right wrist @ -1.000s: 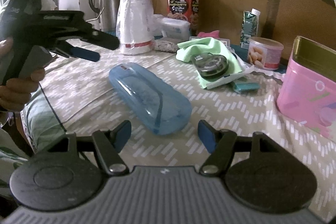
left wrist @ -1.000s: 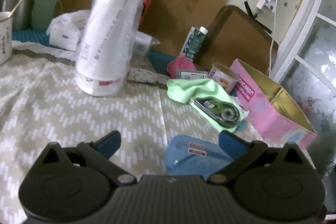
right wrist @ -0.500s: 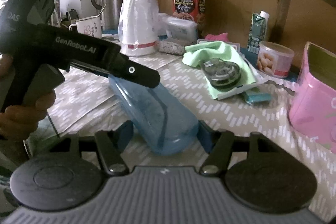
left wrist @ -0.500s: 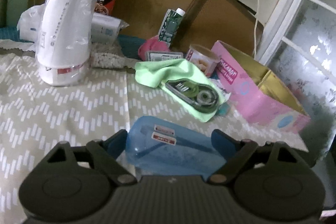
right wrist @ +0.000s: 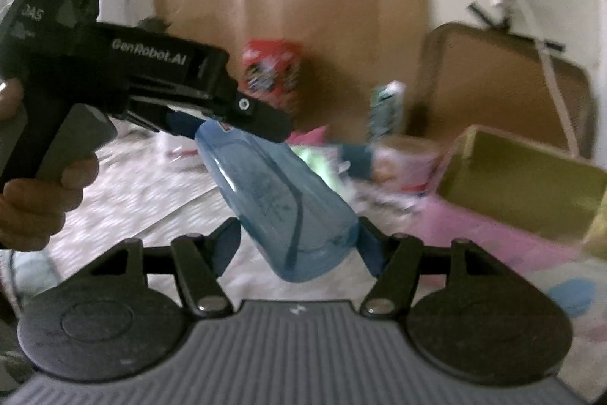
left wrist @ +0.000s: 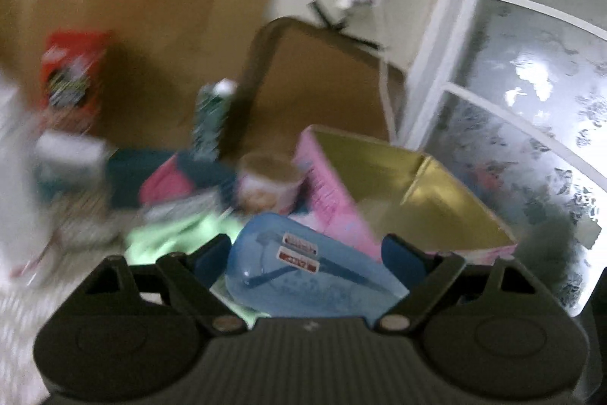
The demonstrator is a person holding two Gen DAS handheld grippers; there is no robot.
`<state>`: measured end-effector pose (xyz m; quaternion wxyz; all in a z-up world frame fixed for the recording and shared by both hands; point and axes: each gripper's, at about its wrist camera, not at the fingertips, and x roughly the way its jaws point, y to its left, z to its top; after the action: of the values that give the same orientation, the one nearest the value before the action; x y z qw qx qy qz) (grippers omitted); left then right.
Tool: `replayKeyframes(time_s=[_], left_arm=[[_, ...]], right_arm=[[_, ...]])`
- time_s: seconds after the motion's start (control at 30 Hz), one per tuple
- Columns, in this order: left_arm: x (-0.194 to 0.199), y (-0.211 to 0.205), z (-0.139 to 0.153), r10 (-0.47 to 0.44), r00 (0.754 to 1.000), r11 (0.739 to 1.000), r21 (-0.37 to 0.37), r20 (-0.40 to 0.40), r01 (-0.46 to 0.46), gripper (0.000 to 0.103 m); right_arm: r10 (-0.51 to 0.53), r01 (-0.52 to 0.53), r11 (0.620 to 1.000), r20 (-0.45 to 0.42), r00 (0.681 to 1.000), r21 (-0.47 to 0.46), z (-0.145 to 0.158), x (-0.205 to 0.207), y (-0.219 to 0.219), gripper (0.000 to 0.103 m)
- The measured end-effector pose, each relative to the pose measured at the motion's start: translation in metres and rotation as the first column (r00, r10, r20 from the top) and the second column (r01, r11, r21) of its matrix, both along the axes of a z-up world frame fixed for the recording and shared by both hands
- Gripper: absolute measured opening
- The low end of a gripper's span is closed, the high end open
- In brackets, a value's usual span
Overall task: Organize soft objects
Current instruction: 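Carry the blue case into the pink tin box and open the right gripper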
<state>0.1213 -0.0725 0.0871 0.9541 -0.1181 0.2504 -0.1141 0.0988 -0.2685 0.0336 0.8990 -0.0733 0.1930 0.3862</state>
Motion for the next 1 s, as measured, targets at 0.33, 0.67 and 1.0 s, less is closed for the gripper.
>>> replayKeyframes(time_s=[0.33, 0.67, 1.0], left_arm=[[0.078, -0.081, 0.023, -0.141, 0.989, 0.990, -0.006, 0.043, 0.141, 0.089], [0.113, -0.130, -0.004, -0.165, 0.986, 0.986, 0.036, -0.021, 0.166, 0.094], [0.033, -0.072, 0.002, -0.097, 0.992, 0.994, 0.054, 0.076, 0.093, 0.097]], right_arm=[[-0.183, 0.184, 0.983, 0.105, 0.977, 0.008, 0.012, 0.046, -0.063, 0.068], [-0.448, 0.452, 0.892, 0.097, 0.889, -0.025, -0.004, 0.093, -0.112, 0.075], [-0.437, 0.424, 0.887, 0.038, 0.899, 0.181, 0.003, 0.060, -0.111, 0.074]])
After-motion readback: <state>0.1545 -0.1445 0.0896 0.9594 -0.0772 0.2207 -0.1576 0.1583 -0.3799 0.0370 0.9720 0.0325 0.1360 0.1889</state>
